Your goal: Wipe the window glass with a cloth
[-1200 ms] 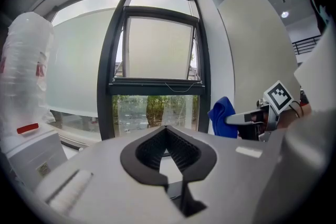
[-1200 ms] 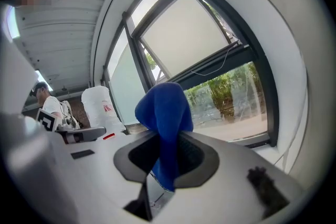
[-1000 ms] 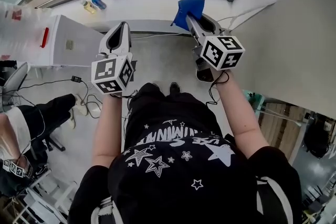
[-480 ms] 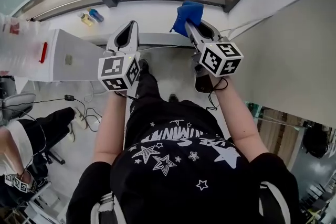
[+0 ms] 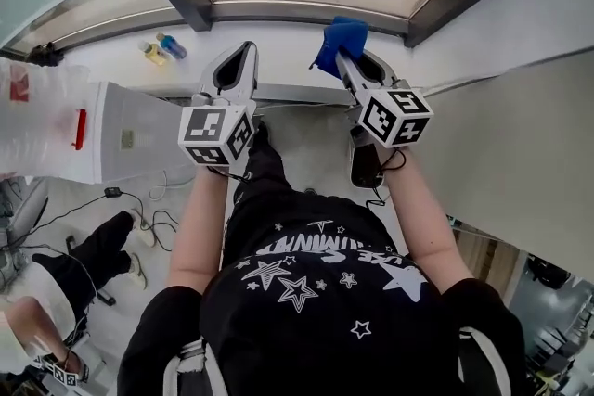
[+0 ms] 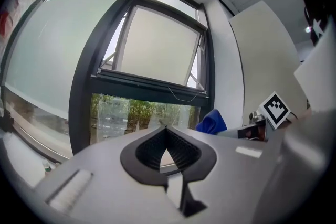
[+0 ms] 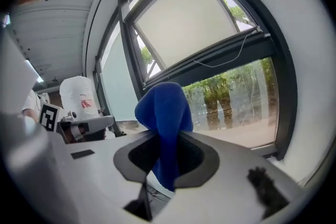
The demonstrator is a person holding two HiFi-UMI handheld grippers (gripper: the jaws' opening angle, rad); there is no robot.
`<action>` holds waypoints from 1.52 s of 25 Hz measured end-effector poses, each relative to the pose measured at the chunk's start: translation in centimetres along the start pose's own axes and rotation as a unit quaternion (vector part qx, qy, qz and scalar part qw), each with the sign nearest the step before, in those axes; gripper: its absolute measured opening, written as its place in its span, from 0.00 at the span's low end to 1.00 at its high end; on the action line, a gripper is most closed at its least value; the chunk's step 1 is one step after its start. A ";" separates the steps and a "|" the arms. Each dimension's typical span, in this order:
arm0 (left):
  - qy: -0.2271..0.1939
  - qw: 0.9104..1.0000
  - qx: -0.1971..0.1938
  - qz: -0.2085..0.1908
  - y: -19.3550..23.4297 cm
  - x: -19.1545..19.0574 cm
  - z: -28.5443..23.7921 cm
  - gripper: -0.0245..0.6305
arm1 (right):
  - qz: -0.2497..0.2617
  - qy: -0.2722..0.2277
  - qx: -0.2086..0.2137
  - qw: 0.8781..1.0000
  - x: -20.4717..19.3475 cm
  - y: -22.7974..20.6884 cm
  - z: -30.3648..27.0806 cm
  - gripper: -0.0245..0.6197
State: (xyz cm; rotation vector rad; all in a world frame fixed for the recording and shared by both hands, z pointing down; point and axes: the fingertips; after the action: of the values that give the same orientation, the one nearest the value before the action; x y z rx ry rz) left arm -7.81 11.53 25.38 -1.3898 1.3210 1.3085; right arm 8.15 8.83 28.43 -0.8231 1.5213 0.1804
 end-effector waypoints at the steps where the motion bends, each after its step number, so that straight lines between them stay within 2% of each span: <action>1: 0.002 1.000 -0.003 0.002 0.6 0.1 -0.9 0.05 | -0.002 0.003 -0.003 1.000 0.2 -0.5 -1.0 0.15; 9: 0.011 1.000 -0.006 0.008 7.7 1.8 -8.0 0.05 | 0.002 0.024 -0.003 1.000 2.7 -2.0 -10.6 0.15; 15: 0.008 1.000 0.014 0.007 13.5 3.5 -12.0 0.05 | 0.008 0.036 0.009 0.999 4.2 -2.2 -17.6 0.15; 24: 0.008 0.999 0.041 0.007 22.8 4.5 -16.1 0.05 | 0.017 0.064 0.034 0.997 4.4 -1.4 -29.1 0.15; 31: 0.007 0.999 0.050 0.004 27.1 4.5 -18.6 0.05 | 0.044 0.085 0.060 0.994 4.5 -0.2 -37.8 0.15; 38: 0.008 0.999 0.052 -0.003 29.1 4.2 -20.2 0.05 | 0.048 0.100 0.091 0.990 3.4 0.5 -44.4 0.15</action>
State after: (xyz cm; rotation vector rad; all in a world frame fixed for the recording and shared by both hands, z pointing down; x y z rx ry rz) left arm -33.75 -12.92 27.16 -1.3334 1.3750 1.2100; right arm -27.56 -17.53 32.00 -0.6368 1.7390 0.0291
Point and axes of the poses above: the fingertips, and each gripper's own axes: z backward along the fingers, y to its left, x out of its top, and after that the axes turned 13 degrees about x, right-handed
